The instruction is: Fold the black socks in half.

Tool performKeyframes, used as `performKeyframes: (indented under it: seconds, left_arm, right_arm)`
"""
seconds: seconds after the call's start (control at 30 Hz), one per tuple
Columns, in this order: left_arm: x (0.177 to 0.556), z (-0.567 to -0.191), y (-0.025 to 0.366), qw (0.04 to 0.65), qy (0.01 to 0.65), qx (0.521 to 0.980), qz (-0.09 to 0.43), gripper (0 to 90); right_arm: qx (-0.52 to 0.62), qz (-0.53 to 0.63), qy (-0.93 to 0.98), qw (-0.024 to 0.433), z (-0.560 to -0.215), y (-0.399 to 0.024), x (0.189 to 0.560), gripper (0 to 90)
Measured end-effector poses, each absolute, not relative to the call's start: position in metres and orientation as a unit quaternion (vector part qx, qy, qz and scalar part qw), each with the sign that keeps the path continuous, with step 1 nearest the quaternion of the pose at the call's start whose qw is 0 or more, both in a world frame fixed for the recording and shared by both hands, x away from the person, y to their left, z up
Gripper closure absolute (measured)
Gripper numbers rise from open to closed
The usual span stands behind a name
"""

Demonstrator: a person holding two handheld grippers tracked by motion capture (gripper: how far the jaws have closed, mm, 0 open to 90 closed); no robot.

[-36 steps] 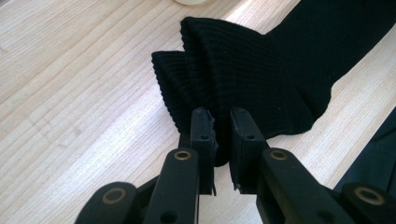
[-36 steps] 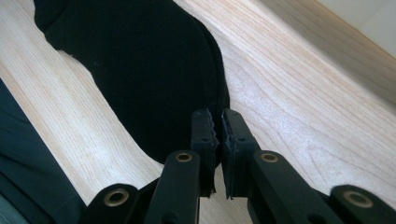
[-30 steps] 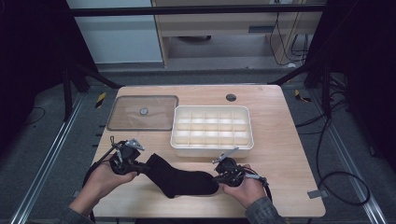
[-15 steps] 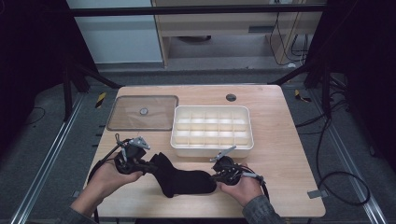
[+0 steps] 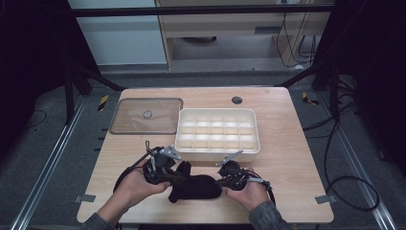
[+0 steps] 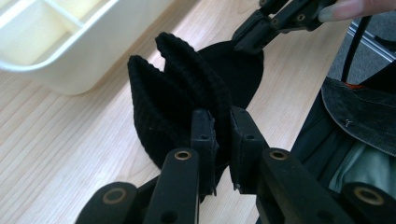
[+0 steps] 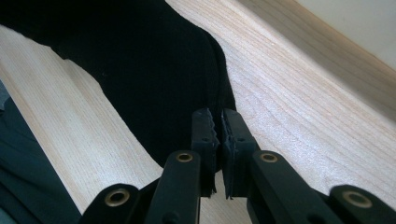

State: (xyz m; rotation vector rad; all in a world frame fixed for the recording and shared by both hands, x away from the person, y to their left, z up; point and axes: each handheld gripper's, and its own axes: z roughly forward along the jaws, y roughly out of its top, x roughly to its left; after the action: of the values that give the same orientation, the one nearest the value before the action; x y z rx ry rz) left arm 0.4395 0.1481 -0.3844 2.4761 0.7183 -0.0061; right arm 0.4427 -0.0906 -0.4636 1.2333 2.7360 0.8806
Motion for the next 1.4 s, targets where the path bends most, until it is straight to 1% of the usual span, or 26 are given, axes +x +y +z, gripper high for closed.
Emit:
performKeyframes:
  seconds: [0.4, 0.6, 0.63, 0.8, 0.83, 0.87, 0.97, 1.17, 1.4]
  left_arm:
    - [0.437, -0.39, 0.125, 0.291, 0.256, 0.922, -0.013, 81.1]
    - [0.437, -0.393, 0.115, 0.288, 0.251, 0.924, -0.009, 81.1]
    - [0.437, -0.395, 0.113, 0.289, 0.252, 0.924, -0.01, 81.1]
    - [0.436, -0.405, 0.107, 0.277, 0.249, 0.928, -0.01, 81.0]
    - [0.436, -0.406, 0.107, 0.275, 0.249, 0.929, -0.011, 81.0]
    - [0.436, -0.408, 0.106, 0.276, 0.25, 0.928, -0.013, 80.9]
    - [0.436, -0.414, 0.103, 0.274, 0.252, 0.928, -0.016, 80.9]
    - [0.436, -0.423, 0.096, 0.261, 0.248, 0.933, -0.02, 80.7]
    - [0.436, -0.433, 0.085, 0.246, 0.245, 0.938, -0.024, 80.5]
  right_arm:
    - [0.397, 0.287, 0.872, -0.001, -0.467, -0.092, 0.442, 85.2]
    - [0.398, 0.289, 0.871, -0.002, -0.468, -0.092, 0.442, 84.4]
    - [0.398, 0.29, 0.87, -0.003, -0.468, -0.092, 0.442, 82.8]
    - [0.399, 0.29, 0.87, 0.0, -0.466, -0.094, 0.44, 66.0]
    - [0.399, 0.29, 0.87, 0.001, -0.465, -0.095, 0.439, 63.7]
    - [0.399, 0.29, 0.87, 0.001, -0.464, -0.096, 0.438, 63.2]
    - [0.402, 0.29, 0.869, -0.001, -0.464, -0.098, 0.437, 65.6]
    - [0.406, 0.293, 0.866, -0.009, -0.468, -0.099, 0.439, 81.2]
    - [0.407, 0.298, 0.863, -0.019, -0.47, -0.099, 0.439, 84.4]
